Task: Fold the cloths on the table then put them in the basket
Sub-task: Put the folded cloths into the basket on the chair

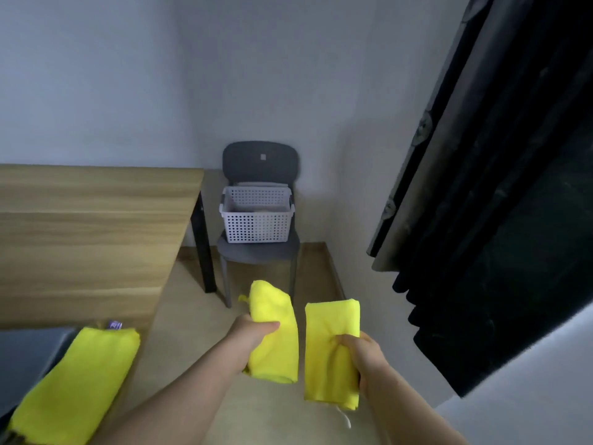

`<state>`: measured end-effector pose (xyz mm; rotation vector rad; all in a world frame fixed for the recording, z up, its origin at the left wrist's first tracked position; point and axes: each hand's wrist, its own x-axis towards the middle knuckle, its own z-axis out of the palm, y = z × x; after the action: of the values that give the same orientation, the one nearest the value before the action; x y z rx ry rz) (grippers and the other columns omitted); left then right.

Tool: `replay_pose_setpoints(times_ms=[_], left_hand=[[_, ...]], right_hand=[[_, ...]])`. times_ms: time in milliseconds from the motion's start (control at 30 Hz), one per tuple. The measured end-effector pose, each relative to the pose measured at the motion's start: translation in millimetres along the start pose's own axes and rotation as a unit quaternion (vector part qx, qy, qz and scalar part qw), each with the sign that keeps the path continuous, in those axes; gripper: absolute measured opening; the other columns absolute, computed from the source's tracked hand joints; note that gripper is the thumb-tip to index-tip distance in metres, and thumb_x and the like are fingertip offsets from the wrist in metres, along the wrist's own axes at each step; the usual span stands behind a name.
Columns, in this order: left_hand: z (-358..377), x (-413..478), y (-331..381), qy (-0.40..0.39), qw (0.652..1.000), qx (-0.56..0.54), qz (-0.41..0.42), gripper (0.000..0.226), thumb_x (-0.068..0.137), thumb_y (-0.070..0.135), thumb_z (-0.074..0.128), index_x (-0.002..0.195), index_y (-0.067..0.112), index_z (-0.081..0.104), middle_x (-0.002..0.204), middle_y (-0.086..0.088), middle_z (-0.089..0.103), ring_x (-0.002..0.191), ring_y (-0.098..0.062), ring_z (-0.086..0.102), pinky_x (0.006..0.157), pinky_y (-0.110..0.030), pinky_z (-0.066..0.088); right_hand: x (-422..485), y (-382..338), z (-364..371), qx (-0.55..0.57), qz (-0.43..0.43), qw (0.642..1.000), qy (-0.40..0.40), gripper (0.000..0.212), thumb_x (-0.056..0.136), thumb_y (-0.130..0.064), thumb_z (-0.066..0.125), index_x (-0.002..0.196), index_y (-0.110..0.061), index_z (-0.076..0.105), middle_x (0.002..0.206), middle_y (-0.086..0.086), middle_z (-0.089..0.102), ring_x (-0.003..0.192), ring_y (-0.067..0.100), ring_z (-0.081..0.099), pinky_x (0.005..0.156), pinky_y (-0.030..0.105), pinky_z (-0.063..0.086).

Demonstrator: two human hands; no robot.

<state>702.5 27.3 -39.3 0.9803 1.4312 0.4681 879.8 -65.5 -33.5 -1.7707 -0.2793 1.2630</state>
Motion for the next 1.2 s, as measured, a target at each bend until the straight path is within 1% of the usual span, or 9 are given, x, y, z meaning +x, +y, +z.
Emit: replay_pose_setpoints(times_ms=[133,300,467,533,700,833,1000,1100,1200], left_hand=[[-11.4,58.7,48.7,0.012,1.000,-0.002,0.002,0.054,0.079,0.025,0.073,0.125,0.006,0.051,0.120,-0.015,0.059,0.109,-0.034,0.057,0.099,-0.045,0.045],[-39.0,115.8,83.0,0.037,0.999,-0.030,-0.021,0.056,0.080,0.025,0.073,0.127,0.005,0.050,0.123,-0.015,0.058,0.111,-0.033,0.056,0.099,-0.045,0.044],[-62.6,179.1,117.8,0.055,0.996,-0.049,-0.041,0.052,0.079,0.017,0.074,0.124,0.000,0.054,0.122,-0.020,0.059,0.110,-0.036,0.057,0.100,-0.047,0.043],[-68.1,209.1,136.6,0.055,0.996,-0.059,-0.041,0.052,0.080,0.015,0.073,0.125,-0.001,0.053,0.122,-0.021,0.059,0.110,-0.037,0.057,0.100,-0.048,0.043],[-70.2,288.3,199.1,0.066,0.995,-0.072,-0.031,0.052,0.084,0.014,0.069,0.129,-0.001,0.049,0.129,-0.023,0.054,0.116,-0.037,0.053,0.098,-0.042,0.043],[-82.0,344.9,237.1,0.098,0.994,-0.033,-0.025,0.052,0.086,0.017,0.066,0.130,-0.003,0.048,0.130,-0.023,0.053,0.117,-0.038,0.052,0.100,-0.045,0.041],[-95.0,416.4,267.1,0.109,0.993,-0.023,-0.042,0.063,0.087,0.023,0.065,0.140,0.002,0.036,0.137,-0.021,0.046,0.122,-0.039,0.047,0.099,-0.047,0.040],[-105.4,460.9,284.0,0.109,0.993,-0.009,-0.036,0.064,0.088,0.023,0.063,0.142,0.005,0.032,0.139,-0.020,0.044,0.123,-0.038,0.046,0.095,-0.044,0.040],[-115.7,505.3,299.0,0.102,0.994,-0.008,-0.048,0.062,0.089,0.023,0.063,0.140,0.005,0.035,0.139,-0.019,0.045,0.123,-0.036,0.046,0.090,-0.041,0.039]], right_hand=[[57.5,-53.0,31.5,0.003,-0.008,1.000,0.002,0.024,0.087,-0.013,0.061,0.107,-0.012,0.048,0.085,0.009,0.056,0.073,0.025,0.054,0.071,0.039,0.044],[117.5,-96.6,78.1,-0.010,0.001,1.000,-0.030,0.043,0.086,-0.013,0.062,0.126,-0.004,0.048,0.105,0.017,0.058,0.092,0.034,0.056,0.083,0.043,0.046],[178.9,-143.6,123.0,-0.029,-0.001,0.997,-0.069,0.032,0.085,-0.012,0.064,0.115,-0.005,0.054,0.093,0.012,0.060,0.090,0.032,0.056,0.085,0.043,0.046],[207.0,-163.3,137.0,-0.029,0.005,0.995,-0.090,0.025,0.085,-0.012,0.065,0.107,-0.005,0.057,0.103,0.017,0.062,0.097,0.035,0.057,0.092,0.047,0.045],[298.0,-223.1,171.2,-0.029,-0.003,0.991,-0.132,0.048,0.089,-0.013,0.059,0.133,-0.001,0.043,0.126,0.023,0.053,0.112,0.038,0.052,0.089,0.046,0.042],[354.1,-261.1,203.0,-0.049,0.002,0.983,-0.176,0.053,0.090,-0.015,0.058,0.138,-0.003,0.040,0.132,0.022,0.050,0.113,0.038,0.052,0.094,0.047,0.043],[419.7,-296.1,238.7,-0.063,0.027,0.983,-0.168,0.057,0.090,-0.018,0.059,0.141,-0.005,0.036,0.135,0.021,0.047,0.116,0.039,0.050,0.097,0.051,0.041],[452.3,-312.4,257.2,-0.046,0.049,0.987,-0.147,0.060,0.091,-0.019,0.059,0.143,-0.007,0.032,0.136,0.021,0.046,0.111,0.039,0.051,0.085,0.049,0.043],[486.9,-324.5,276.9,-0.034,0.063,0.989,-0.127,0.063,0.090,-0.015,0.059,0.145,-0.007,0.028,0.139,0.021,0.044,0.116,0.039,0.049,0.098,0.055,0.040]])
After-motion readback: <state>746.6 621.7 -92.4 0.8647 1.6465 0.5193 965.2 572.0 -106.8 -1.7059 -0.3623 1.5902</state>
